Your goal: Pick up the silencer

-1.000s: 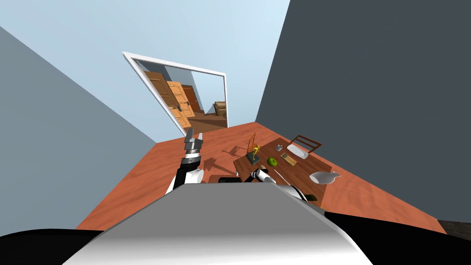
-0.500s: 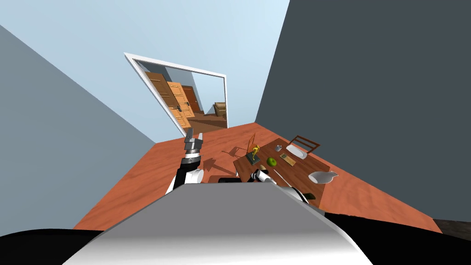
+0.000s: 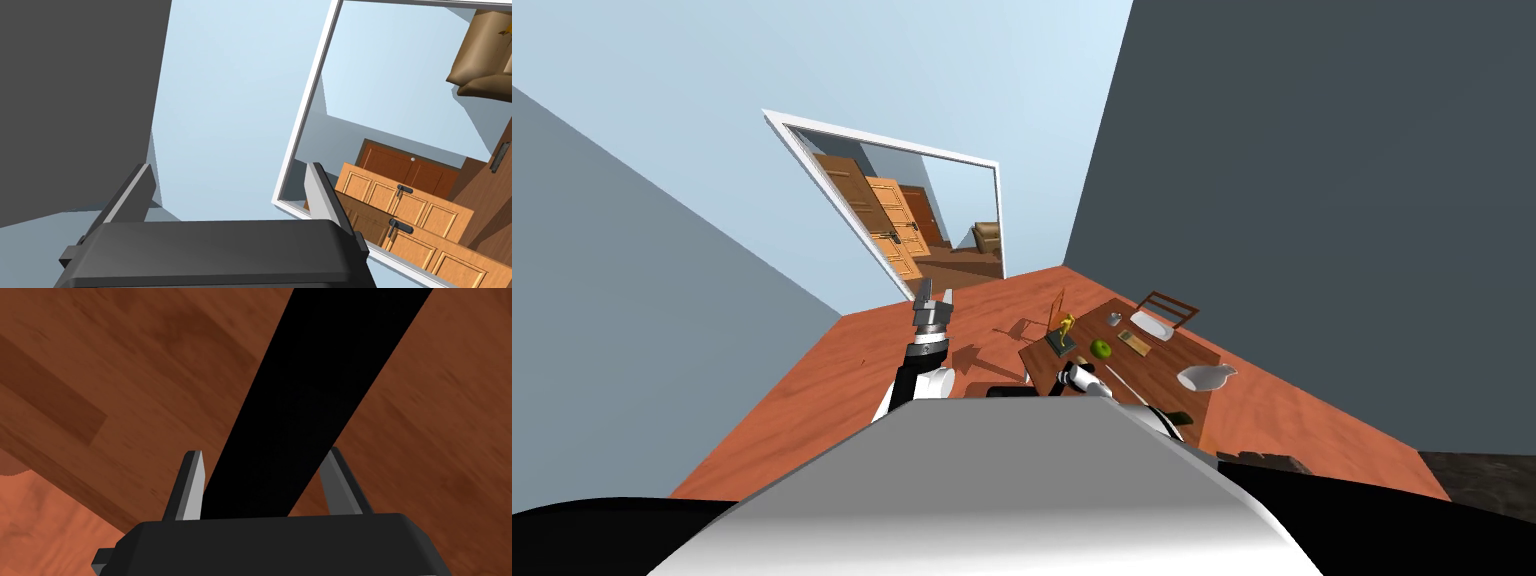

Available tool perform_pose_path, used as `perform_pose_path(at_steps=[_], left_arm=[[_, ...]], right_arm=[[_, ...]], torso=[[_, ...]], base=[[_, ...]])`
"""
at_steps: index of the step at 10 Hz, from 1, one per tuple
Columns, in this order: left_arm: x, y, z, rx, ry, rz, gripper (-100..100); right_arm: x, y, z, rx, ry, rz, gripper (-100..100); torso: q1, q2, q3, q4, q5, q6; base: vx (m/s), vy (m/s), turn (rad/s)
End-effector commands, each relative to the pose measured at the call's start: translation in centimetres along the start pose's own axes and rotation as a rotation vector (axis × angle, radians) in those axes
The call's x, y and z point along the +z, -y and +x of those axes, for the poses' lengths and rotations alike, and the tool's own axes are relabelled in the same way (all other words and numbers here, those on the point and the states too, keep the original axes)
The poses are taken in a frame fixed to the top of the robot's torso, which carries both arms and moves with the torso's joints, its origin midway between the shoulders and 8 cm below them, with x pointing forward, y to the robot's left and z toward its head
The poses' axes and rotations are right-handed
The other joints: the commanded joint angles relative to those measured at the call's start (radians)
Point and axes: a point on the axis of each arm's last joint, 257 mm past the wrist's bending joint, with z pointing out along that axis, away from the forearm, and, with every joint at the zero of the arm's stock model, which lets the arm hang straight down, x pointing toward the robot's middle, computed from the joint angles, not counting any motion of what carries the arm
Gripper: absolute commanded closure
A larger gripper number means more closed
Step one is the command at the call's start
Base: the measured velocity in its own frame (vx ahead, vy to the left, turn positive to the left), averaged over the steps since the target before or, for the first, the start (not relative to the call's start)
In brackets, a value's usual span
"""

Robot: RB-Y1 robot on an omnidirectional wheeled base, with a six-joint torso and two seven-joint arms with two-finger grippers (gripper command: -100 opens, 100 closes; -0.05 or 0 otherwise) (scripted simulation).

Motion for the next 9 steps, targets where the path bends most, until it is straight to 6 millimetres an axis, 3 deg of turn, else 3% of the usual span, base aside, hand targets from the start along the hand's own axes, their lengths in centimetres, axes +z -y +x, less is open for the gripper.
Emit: perform_pose_path(at_steps=[1,4,5,7,9], left_arm=[[0.0,0.0,0.0,0.000,0.000,0.000,0],[0.0,0.0,0.0,0.000,0.000,0.000,0],[0.0,0.0,0.0,0.000,0.000,0.000,0],[0.0,0.0,0.0,0.000,0.000,0.000,0],[0.0,0.0,0.0,0.000,0.000,0.000,0]], right_arm=[[-0.3,0.7,1.3,-0.033,0.000,0.007,100],[-1.2,1.8,3.8,-0.094,0.000,0.017,100],[-1.1,1.5,3.1,-0.090,0.013,0.013,100],[-1.8,2.3,5.0,-0.124,-0.001,0.021,100],[-1.8,2.3,5.0,-0.124,-0.001,0.021,100]], torso=[[0.000,0.000,0.000,0.000,0.000,0.000],[0.003,0.001,0.001,0.000,0.001,0.000],[0.003,0.001,0.001,0.001,0.001,0.001],[0.001,0.001,0.001,0.001,0.001,0.000],[0.001,0.001,0.001,0.001,0.001,0.000]], base=[[-0.011,0.032,-0.161],[-0.016,0.066,-0.213],[-0.017,0.061,-0.066],[-0.005,0.027,-0.076],[-0.007,0.026,-0.050]])
